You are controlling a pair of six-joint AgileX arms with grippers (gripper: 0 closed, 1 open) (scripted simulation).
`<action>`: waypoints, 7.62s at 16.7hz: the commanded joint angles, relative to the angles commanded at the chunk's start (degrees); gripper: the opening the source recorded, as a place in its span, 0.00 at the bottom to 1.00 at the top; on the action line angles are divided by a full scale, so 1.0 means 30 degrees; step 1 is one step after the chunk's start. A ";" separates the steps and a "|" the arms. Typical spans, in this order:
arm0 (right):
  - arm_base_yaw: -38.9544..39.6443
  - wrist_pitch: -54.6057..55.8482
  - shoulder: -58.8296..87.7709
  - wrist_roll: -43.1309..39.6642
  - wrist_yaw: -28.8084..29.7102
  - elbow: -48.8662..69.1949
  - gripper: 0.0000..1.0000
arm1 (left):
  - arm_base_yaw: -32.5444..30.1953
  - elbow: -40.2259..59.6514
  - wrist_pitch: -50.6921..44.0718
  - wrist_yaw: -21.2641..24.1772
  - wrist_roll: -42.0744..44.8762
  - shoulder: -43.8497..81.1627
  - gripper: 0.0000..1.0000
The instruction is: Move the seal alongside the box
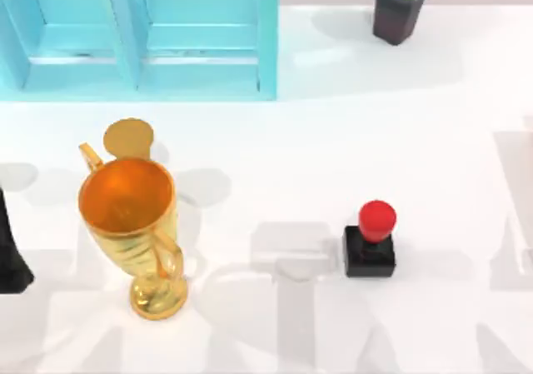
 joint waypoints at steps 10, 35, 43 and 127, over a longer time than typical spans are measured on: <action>0.4449 -0.5549 0.7179 0.3695 0.0137 0.6944 1.00 | 0.0000 0.0000 0.0000 0.0000 0.0000 0.0000 1.00; 1.1543 -2.5717 3.7355 1.1889 0.0025 3.3110 1.00 | 0.0000 0.0000 0.0000 0.0000 0.0000 0.0000 1.00; 1.1609 -2.0527 3.8231 1.1928 0.0026 2.8965 1.00 | 0.0000 0.0000 0.0000 0.0000 0.0000 0.0000 1.00; 0.1236 -2.6561 4.2320 0.1610 0.0058 3.8914 0.08 | 0.0000 0.0000 0.0000 0.0000 0.0000 0.0000 1.00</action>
